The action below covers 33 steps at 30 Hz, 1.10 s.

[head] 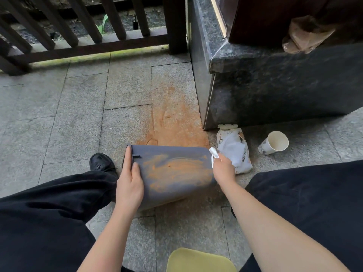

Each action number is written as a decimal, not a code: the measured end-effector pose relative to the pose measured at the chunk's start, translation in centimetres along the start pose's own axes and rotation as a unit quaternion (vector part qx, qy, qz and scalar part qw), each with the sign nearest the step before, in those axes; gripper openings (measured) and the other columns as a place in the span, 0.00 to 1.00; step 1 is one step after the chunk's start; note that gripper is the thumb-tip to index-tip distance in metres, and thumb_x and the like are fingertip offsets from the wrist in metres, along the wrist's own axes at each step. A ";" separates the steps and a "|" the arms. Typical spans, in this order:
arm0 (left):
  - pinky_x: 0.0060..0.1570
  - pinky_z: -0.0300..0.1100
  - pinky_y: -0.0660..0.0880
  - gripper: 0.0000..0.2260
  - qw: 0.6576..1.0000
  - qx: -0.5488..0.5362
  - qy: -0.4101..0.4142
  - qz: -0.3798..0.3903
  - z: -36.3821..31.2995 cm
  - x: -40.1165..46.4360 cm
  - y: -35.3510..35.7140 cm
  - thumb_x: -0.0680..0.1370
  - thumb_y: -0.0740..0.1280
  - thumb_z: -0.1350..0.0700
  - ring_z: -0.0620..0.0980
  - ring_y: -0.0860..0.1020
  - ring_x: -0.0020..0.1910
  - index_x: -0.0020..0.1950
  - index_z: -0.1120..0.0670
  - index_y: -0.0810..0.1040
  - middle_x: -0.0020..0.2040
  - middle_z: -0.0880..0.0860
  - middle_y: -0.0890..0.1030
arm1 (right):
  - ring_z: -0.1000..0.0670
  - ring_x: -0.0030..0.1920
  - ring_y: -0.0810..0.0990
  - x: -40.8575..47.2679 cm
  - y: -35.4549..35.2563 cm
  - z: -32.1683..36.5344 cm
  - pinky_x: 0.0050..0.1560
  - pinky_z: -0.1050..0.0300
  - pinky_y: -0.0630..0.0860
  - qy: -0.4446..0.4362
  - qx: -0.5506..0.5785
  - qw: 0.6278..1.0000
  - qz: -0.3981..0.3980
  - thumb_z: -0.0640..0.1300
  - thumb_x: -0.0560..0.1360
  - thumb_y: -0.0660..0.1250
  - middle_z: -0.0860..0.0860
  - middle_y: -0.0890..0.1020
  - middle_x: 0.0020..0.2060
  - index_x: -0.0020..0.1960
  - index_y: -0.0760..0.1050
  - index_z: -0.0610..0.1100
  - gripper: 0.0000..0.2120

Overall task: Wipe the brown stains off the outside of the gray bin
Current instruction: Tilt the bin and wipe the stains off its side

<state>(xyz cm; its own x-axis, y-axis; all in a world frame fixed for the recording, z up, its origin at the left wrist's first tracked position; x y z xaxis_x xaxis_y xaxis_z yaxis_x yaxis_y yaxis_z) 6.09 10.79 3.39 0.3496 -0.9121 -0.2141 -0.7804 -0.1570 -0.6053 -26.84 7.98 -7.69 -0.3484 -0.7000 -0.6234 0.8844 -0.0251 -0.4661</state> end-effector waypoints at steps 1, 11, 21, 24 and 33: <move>0.59 0.34 0.59 0.23 1.000 0.000 0.003 0.001 -0.2 0.0 0.1 0.85 0.54 0.50 0.23 0.60 0.56 0.76 0.29 0.55 0.64 0.27 0.62 | 0.41 0.60 0.75 -0.2 0.4 0.3 0.55 0.50 0.71 -0.031 -0.059 0.998 0.004 0.43 0.80 0.50 0.47 0.77 0.65 0.73 0.69 0.55 0.24; 0.56 0.28 0.59 0.23 1.000 -0.010 0.005 -0.011 -1.0 -0.6 0.6 0.85 0.54 0.49 0.25 0.65 0.58 0.77 0.31 0.54 0.64 0.31 0.65 | 0.55 0.79 0.48 -5.3 5.7 5.5 0.75 0.50 0.59 -0.250 -0.201 0.943 0.085 0.45 0.82 0.47 0.58 0.49 0.80 0.80 0.51 0.54 0.26; 0.41 0.14 0.61 0.22 0.996 -0.019 0.084 -0.011 -3.2 -2.2 1.6 0.86 0.54 0.54 0.14 0.67 0.39 0.81 0.51 0.59 0.54 0.48 0.78 | 0.57 0.79 0.50 -15.0 11.1 13.2 0.78 0.55 0.42 -0.496 -0.160 0.839 0.155 0.41 0.77 0.51 0.50 0.58 0.79 0.79 0.59 0.43 0.30; 0.37 0.18 0.64 0.22 0.998 0.014 0.066 -0.019 -2.6 -1.7 1.2 0.85 0.56 0.55 0.31 0.76 0.39 0.80 0.43 0.60 0.35 0.51 0.77 | 0.56 0.79 0.53 -13.4 10.3 12.1 0.78 0.53 0.41 -0.514 -0.215 0.820 0.131 0.38 0.76 0.54 0.51 0.59 0.79 0.78 0.61 0.44 0.30; 0.41 0.13 0.57 0.21 0.999 -0.012 -0.005 -0.043 -1.2 -0.9 0.4 0.85 0.53 0.48 0.21 0.64 0.51 0.77 0.32 0.58 0.60 0.32 0.68 | 0.51 0.79 0.51 -4.1 4.2 5.3 0.77 0.53 0.42 -0.285 -0.281 0.916 0.011 0.39 0.80 0.50 0.52 0.54 0.80 0.80 0.55 0.48 0.27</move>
<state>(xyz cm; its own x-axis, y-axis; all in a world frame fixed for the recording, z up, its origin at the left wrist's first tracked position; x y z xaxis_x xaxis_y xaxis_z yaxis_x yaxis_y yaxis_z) 4.84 11.06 4.28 0.4210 -0.8911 -0.1695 -0.7595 -0.2442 -0.6029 -20.02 7.01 -3.77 0.0282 -0.9592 -0.2814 0.5339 0.2524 -0.8070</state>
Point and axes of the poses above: each hand's wrist, its own x-axis towards the middle knuckle, its own y-axis out of the palm, z = x × y, the point moved 10 cm from there along x, towards the middle knuckle
